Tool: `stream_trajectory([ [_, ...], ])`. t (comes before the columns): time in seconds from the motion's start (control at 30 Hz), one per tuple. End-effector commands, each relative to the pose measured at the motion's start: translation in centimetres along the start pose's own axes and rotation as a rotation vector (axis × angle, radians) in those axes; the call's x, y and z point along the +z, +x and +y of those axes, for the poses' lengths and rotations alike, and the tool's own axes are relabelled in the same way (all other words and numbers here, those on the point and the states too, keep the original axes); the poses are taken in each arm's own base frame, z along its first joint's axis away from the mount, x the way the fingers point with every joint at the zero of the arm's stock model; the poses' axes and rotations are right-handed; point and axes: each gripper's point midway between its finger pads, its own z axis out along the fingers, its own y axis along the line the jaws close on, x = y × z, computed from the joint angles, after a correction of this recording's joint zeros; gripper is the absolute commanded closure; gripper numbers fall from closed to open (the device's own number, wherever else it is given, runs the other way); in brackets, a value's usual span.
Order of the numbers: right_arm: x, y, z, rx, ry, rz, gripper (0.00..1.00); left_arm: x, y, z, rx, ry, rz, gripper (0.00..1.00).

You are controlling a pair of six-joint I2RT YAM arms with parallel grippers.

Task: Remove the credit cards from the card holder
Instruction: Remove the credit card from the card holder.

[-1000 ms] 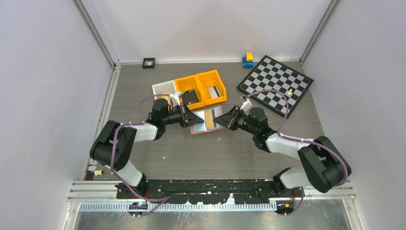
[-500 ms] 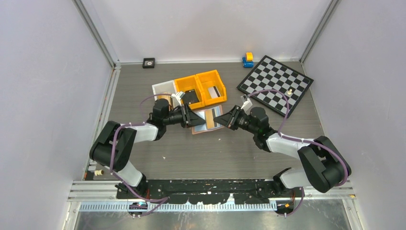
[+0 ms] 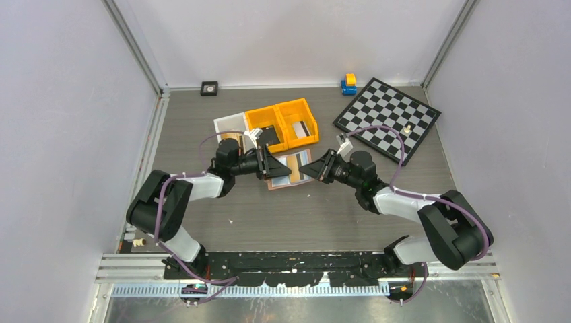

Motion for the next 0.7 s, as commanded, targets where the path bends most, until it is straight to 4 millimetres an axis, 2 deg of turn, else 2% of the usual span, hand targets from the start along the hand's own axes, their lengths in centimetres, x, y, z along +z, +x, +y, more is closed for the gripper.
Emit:
stream_trajectory([
  [0.0, 0.6, -1.1, 3.4, -0.048, -0.123, -0.016, 0.90, 0.1, -0.8, -2.8, 0.079, 0.103, -0.011, 0.69],
  [0.2, 1.0, -0.8, 3.6, -0.026, -0.159, -0.004, 0.90, 0.1, -0.9, -3.6, 0.074, 0.161, -0.011, 0.70],
  [0.4, 1.2, -0.7, 3.1, -0.024, -0.139, 0.000, 0.90, -0.1, -0.9, -5.0, 0.080, 0.229, -0.012, 0.75],
  [0.53, 1.5, -0.5, 3.2, -0.014, -0.155, 0.018, 0.90, 0.0, -0.9, -4.8, 0.078, 0.221, -0.014, 0.77],
  [0.67, 1.6, 0.2, 4.5, -0.030, -0.206, 0.046, 0.90, 0.5, -0.7, -2.6, 0.040, 0.137, 0.003, 0.73],
])
